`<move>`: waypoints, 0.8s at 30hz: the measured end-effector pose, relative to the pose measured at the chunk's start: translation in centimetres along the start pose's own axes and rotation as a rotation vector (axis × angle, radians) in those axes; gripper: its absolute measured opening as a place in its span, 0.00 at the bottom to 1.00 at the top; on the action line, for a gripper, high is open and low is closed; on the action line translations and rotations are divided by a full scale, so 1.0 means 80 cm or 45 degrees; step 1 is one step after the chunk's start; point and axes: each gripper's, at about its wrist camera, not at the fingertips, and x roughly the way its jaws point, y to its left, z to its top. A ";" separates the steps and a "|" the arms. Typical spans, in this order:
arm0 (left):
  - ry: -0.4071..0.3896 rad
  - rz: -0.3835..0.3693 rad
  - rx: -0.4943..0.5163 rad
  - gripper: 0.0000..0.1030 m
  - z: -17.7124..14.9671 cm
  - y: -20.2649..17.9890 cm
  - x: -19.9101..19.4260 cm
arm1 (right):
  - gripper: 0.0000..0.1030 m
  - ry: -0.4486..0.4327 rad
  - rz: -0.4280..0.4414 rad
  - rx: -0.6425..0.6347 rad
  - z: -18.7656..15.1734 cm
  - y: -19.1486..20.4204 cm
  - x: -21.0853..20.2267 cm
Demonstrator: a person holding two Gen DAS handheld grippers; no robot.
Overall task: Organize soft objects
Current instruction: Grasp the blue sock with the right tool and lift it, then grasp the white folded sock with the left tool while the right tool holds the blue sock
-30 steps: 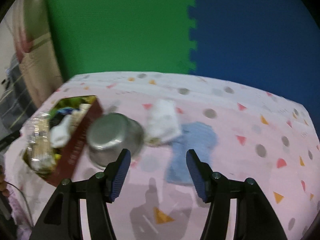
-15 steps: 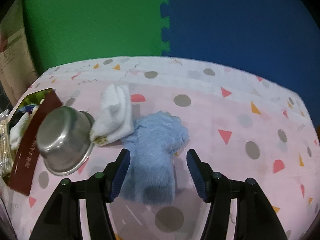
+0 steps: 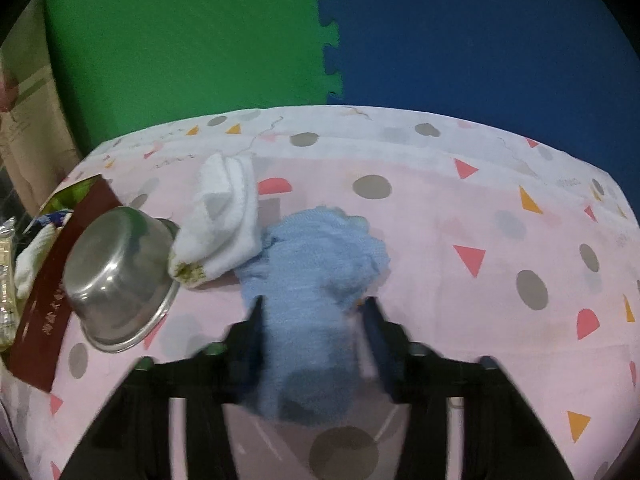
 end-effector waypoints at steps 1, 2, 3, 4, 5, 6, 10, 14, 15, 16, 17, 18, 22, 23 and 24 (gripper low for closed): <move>-0.011 -0.007 0.013 0.84 0.002 -0.004 -0.004 | 0.30 -0.002 0.002 -0.008 -0.001 0.001 -0.002; -0.022 -0.010 0.032 0.84 0.004 -0.011 -0.010 | 0.29 -0.006 -0.004 -0.020 -0.001 0.003 -0.003; -0.026 -0.011 0.046 0.84 0.005 -0.016 -0.013 | 0.27 -0.012 -0.007 -0.027 -0.003 0.004 -0.005; -0.029 -0.023 0.057 0.84 0.007 -0.021 -0.017 | 0.26 -0.015 -0.005 -0.026 -0.003 0.003 -0.006; -0.029 -0.043 0.063 0.84 0.009 -0.027 -0.019 | 0.25 -0.017 -0.002 -0.021 -0.004 0.001 -0.008; -0.026 -0.065 0.067 0.84 0.012 -0.033 -0.022 | 0.25 -0.018 -0.003 -0.017 -0.005 -0.001 -0.009; -0.015 -0.163 0.108 0.84 0.017 -0.067 -0.033 | 0.23 -0.030 -0.041 -0.015 -0.010 -0.017 -0.021; -0.031 -0.230 0.198 0.84 0.017 -0.113 -0.043 | 0.23 -0.034 -0.078 0.016 -0.020 -0.045 -0.031; -0.031 -0.255 0.223 0.84 0.017 -0.126 -0.046 | 0.23 -0.034 -0.083 0.024 -0.023 -0.052 -0.034; -0.030 -0.281 0.244 0.84 0.017 -0.139 -0.049 | 0.23 -0.037 -0.095 0.028 -0.026 -0.059 -0.038; -0.026 -0.309 0.261 0.84 0.016 -0.150 -0.052 | 0.23 -0.041 -0.112 0.031 -0.029 -0.066 -0.042; -0.020 -0.347 0.283 0.84 0.015 -0.165 -0.055 | 0.23 -0.039 -0.121 0.033 -0.032 -0.072 -0.045; 0.005 -0.472 0.347 0.84 0.015 -0.211 -0.066 | 0.23 -0.044 -0.148 0.040 -0.040 -0.091 -0.057; 0.009 -0.502 0.358 0.84 0.015 -0.222 -0.069 | 0.22 -0.047 -0.151 0.045 -0.043 -0.095 -0.060; 0.012 -0.532 0.371 0.84 0.014 -0.235 -0.071 | 0.22 -0.051 -0.151 0.049 -0.045 -0.098 -0.063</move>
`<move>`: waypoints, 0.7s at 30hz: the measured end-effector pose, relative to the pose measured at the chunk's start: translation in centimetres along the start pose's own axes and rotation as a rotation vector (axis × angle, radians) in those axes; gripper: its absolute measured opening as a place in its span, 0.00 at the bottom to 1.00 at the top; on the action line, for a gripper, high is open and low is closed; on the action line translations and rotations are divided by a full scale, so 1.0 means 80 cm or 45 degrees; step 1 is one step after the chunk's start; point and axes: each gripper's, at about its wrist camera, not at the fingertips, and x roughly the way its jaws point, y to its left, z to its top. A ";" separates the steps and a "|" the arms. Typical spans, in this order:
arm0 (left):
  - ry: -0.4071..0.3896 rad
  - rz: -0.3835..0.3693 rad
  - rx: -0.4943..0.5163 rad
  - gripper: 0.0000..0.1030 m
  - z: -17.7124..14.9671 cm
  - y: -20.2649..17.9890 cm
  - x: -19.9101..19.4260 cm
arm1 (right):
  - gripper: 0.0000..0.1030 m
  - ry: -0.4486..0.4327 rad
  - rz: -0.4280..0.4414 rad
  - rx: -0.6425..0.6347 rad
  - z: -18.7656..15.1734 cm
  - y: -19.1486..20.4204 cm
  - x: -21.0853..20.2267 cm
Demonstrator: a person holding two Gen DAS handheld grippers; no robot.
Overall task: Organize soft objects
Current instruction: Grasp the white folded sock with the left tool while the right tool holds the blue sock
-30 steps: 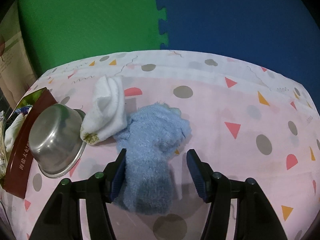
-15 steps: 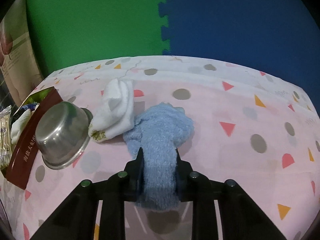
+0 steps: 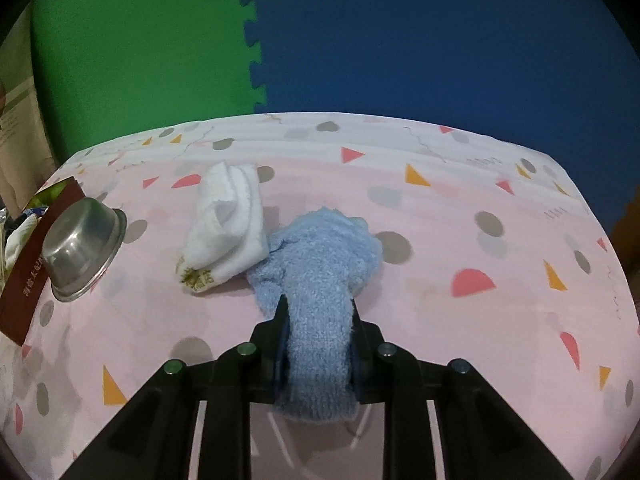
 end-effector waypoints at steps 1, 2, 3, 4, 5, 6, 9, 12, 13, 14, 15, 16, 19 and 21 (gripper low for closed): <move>0.002 -0.023 0.012 0.84 0.002 -0.009 0.002 | 0.22 -0.002 0.002 0.000 -0.002 -0.003 -0.003; 0.007 -0.045 0.025 0.84 0.004 -0.020 0.006 | 0.22 -0.005 0.002 -0.002 -0.004 -0.005 -0.005; 0.010 -0.060 0.035 0.84 0.006 -0.030 0.009 | 0.22 -0.008 0.005 0.001 -0.006 -0.007 -0.008; 0.015 -0.077 0.043 0.84 0.008 -0.038 0.013 | 0.22 -0.008 0.008 0.003 -0.008 -0.008 -0.009; 0.022 -0.094 0.051 0.84 0.009 -0.046 0.016 | 0.21 -0.009 0.011 0.006 -0.009 -0.010 -0.011; 0.034 -0.111 0.063 0.84 0.011 -0.057 0.020 | 0.21 -0.013 0.011 0.006 -0.011 -0.012 -0.014; 0.051 -0.142 0.093 0.84 0.015 -0.078 0.029 | 0.21 -0.027 0.017 -0.008 -0.013 -0.015 -0.022; 0.059 -0.156 0.123 0.84 0.018 -0.099 0.037 | 0.21 -0.038 0.020 -0.020 -0.015 -0.018 -0.033; 0.062 -0.161 0.129 0.84 0.019 -0.105 0.039 | 0.21 -0.046 0.020 -0.022 -0.015 -0.019 -0.036; 0.065 -0.165 0.135 0.84 0.020 -0.110 0.041 | 0.21 -0.050 0.015 -0.029 -0.016 -0.020 -0.040; 0.069 -0.168 0.143 0.84 0.020 -0.115 0.044 | 0.21 -0.057 0.010 -0.037 -0.016 -0.021 -0.044; 0.072 -0.174 0.151 0.84 0.020 -0.120 0.046 | 0.21 -0.062 0.005 -0.044 -0.017 -0.022 -0.047; 0.078 -0.184 0.169 0.84 0.020 -0.133 0.052 | 0.21 -0.083 -0.023 -0.061 -0.019 -0.029 -0.058; 0.086 -0.189 0.188 0.84 0.020 -0.143 0.056 | 0.21 -0.092 -0.047 -0.055 -0.020 -0.040 -0.063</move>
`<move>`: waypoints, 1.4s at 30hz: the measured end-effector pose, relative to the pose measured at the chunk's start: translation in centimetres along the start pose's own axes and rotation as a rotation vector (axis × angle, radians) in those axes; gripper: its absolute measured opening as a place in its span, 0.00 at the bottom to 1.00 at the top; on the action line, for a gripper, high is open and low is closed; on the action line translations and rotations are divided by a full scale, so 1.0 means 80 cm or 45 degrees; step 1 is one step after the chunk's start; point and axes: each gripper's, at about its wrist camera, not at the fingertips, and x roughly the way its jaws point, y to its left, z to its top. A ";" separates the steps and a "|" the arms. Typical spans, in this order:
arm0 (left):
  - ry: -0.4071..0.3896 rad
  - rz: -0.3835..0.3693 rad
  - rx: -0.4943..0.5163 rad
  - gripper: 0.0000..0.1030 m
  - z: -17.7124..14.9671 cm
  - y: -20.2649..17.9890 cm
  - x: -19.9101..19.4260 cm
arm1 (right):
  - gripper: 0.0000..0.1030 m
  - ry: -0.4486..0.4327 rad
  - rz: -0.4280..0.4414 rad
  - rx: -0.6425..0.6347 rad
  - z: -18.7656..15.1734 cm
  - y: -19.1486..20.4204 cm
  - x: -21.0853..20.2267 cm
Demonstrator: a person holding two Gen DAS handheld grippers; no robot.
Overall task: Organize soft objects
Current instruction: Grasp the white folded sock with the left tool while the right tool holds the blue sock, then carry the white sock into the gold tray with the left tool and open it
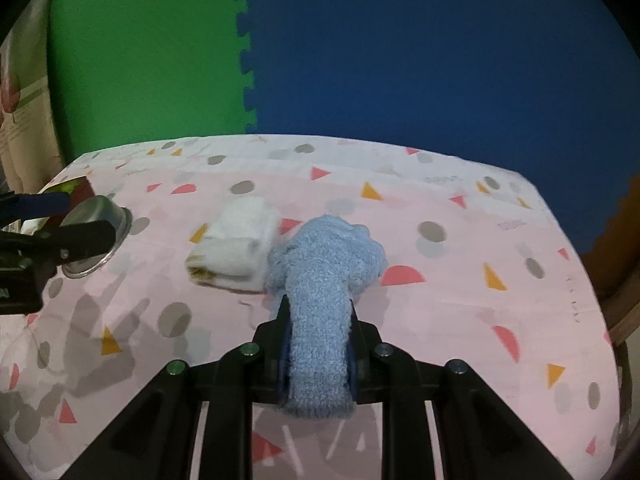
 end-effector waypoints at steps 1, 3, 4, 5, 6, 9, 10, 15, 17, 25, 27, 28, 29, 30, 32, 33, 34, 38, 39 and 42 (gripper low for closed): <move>0.004 0.000 0.007 0.84 0.001 -0.003 0.002 | 0.21 -0.001 -0.014 0.008 -0.001 -0.007 -0.001; 0.010 -0.008 0.020 0.84 0.002 -0.010 0.007 | 0.21 0.008 -0.040 0.052 -0.004 -0.025 0.001; 0.012 -0.010 0.025 0.84 0.004 -0.013 0.009 | 0.21 0.014 -0.053 0.076 -0.007 -0.036 0.002; 0.015 -0.012 0.032 0.84 0.005 -0.016 0.011 | 0.21 0.018 -0.068 0.094 -0.009 -0.043 0.003; 0.017 -0.015 0.039 0.84 0.007 -0.019 0.015 | 0.21 0.023 -0.088 0.111 -0.012 -0.052 0.004; 0.030 -0.041 0.053 0.84 0.012 -0.031 0.025 | 0.21 0.054 -0.133 0.176 -0.022 -0.078 0.012; 0.037 -0.051 0.056 0.84 0.014 -0.035 0.029 | 0.21 0.070 -0.137 0.203 -0.027 -0.086 0.016; 0.089 -0.095 0.071 0.84 0.023 -0.055 0.054 | 0.21 0.086 -0.114 0.270 -0.037 -0.099 0.027; 0.096 -0.107 0.066 0.84 0.026 -0.058 0.063 | 0.21 0.098 -0.115 0.254 -0.037 -0.096 0.029; 0.187 -0.103 0.004 0.84 0.027 -0.057 0.115 | 0.22 0.106 -0.102 0.259 -0.037 -0.098 0.031; 0.196 -0.101 0.001 0.83 0.024 -0.057 0.122 | 0.23 0.111 -0.107 0.251 -0.036 -0.096 0.032; 0.203 -0.100 0.004 0.81 0.023 -0.057 0.124 | 0.23 0.111 -0.109 0.249 -0.036 -0.095 0.033; 0.213 -0.114 -0.002 0.68 0.021 -0.057 0.127 | 0.23 0.111 -0.108 0.249 -0.036 -0.095 0.032; 0.221 -0.158 -0.018 0.56 0.020 -0.055 0.129 | 0.23 0.112 -0.105 0.251 -0.036 -0.096 0.033; 0.206 -0.188 -0.038 0.44 0.021 -0.053 0.125 | 0.23 0.112 -0.102 0.255 -0.036 -0.096 0.032; 0.207 -0.204 -0.040 0.36 0.022 -0.053 0.124 | 0.23 0.112 -0.101 0.255 -0.036 -0.097 0.032; 0.210 -0.226 -0.043 0.33 0.022 -0.053 0.123 | 0.23 0.113 -0.101 0.255 -0.037 -0.097 0.032; 0.201 -0.233 -0.042 0.26 0.022 -0.052 0.118 | 0.23 0.113 -0.102 0.255 -0.037 -0.097 0.033; 0.195 -0.230 -0.033 0.25 0.021 -0.052 0.114 | 0.23 0.113 -0.101 0.256 -0.037 -0.097 0.033; 0.185 -0.211 -0.030 0.25 0.019 -0.049 0.106 | 0.23 0.114 -0.101 0.256 -0.037 -0.097 0.033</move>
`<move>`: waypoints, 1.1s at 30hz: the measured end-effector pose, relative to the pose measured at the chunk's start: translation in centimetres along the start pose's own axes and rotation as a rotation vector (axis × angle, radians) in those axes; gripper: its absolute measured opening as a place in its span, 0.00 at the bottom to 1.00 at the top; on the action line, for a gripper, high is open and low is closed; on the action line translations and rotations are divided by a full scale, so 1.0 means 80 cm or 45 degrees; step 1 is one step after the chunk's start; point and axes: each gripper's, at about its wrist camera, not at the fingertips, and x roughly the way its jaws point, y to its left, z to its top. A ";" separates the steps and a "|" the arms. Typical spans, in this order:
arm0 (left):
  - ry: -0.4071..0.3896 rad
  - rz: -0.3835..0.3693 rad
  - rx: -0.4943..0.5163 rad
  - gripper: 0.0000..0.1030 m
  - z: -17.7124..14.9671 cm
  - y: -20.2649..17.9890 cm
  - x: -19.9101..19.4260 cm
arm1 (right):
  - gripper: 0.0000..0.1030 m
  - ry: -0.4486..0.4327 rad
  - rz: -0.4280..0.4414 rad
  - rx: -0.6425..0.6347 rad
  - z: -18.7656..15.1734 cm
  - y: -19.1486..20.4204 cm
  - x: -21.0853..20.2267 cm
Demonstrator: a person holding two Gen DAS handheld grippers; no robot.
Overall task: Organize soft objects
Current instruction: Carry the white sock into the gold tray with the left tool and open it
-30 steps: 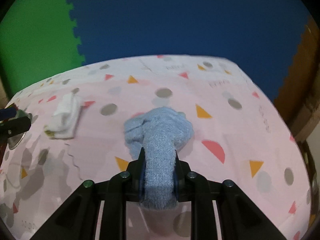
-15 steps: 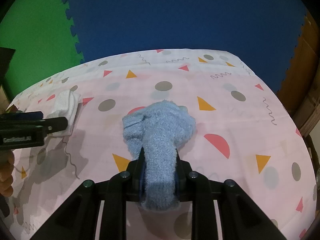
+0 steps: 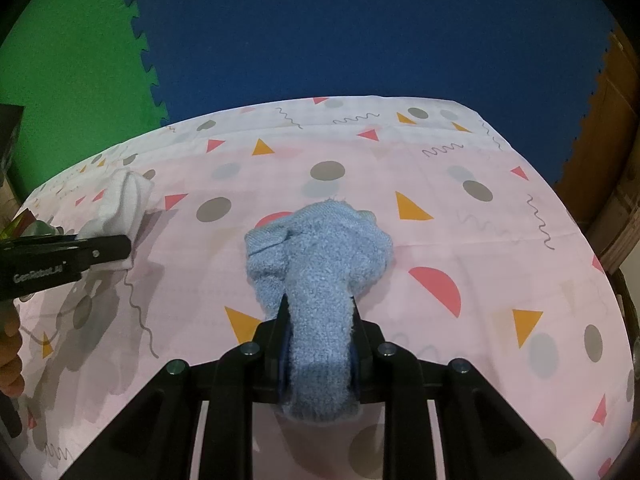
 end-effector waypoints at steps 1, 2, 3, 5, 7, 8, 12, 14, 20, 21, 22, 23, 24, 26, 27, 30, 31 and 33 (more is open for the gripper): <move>-0.003 0.015 0.003 0.25 -0.001 0.001 -0.003 | 0.23 0.000 0.000 0.000 0.000 0.000 0.000; -0.007 0.037 0.008 0.25 -0.003 0.001 -0.007 | 0.23 0.000 0.000 0.001 0.000 0.000 0.000; -0.011 0.050 0.009 0.25 -0.005 0.002 -0.010 | 0.23 0.001 -0.001 0.002 0.000 0.000 0.000; -0.023 0.066 0.011 0.26 -0.006 0.003 -0.016 | 0.23 0.001 -0.003 0.002 0.000 0.000 0.000; -0.035 0.099 0.020 0.26 -0.008 0.004 -0.023 | 0.23 0.001 -0.004 0.000 0.000 0.000 0.000; -0.038 0.120 0.026 0.26 -0.009 0.004 -0.027 | 0.23 0.001 -0.005 -0.001 0.000 0.000 0.000; -0.036 0.168 0.017 0.26 -0.014 0.011 -0.040 | 0.23 0.001 -0.003 0.001 0.000 0.000 0.000; -0.047 0.174 -0.006 0.26 -0.017 0.017 -0.049 | 0.23 0.001 -0.005 -0.001 0.000 0.001 0.000; -0.067 0.221 -0.030 0.26 -0.024 0.028 -0.072 | 0.23 0.002 -0.003 0.002 0.000 0.000 0.000; -0.074 0.227 -0.031 0.26 -0.025 0.030 -0.076 | 0.23 0.002 -0.003 0.002 0.000 0.001 0.000; -0.082 0.237 -0.030 0.26 -0.025 0.032 -0.080 | 0.23 0.002 -0.004 0.001 0.000 0.001 0.000; -0.088 0.248 -0.030 0.26 -0.026 0.034 -0.084 | 0.23 0.002 -0.005 0.000 0.000 0.001 0.000; -0.093 0.258 -0.027 0.26 -0.026 0.036 -0.087 | 0.23 0.002 -0.005 0.000 0.000 0.001 0.000; -0.103 0.271 -0.017 0.26 -0.028 0.040 -0.095 | 0.23 0.002 -0.004 0.001 0.000 0.001 0.000; -0.105 0.280 -0.016 0.26 -0.028 0.043 -0.098 | 0.23 0.002 -0.003 0.002 0.000 0.001 0.000; -0.116 0.298 -0.028 0.26 -0.030 0.056 -0.110 | 0.23 0.002 -0.005 0.001 0.000 0.001 0.000; -0.117 0.305 -0.033 0.26 -0.031 0.060 -0.113 | 0.23 0.002 -0.004 0.001 0.000 0.001 0.000; -0.127 0.319 -0.044 0.26 -0.032 0.071 -0.122 | 0.23 0.002 -0.002 0.003 0.000 0.001 0.000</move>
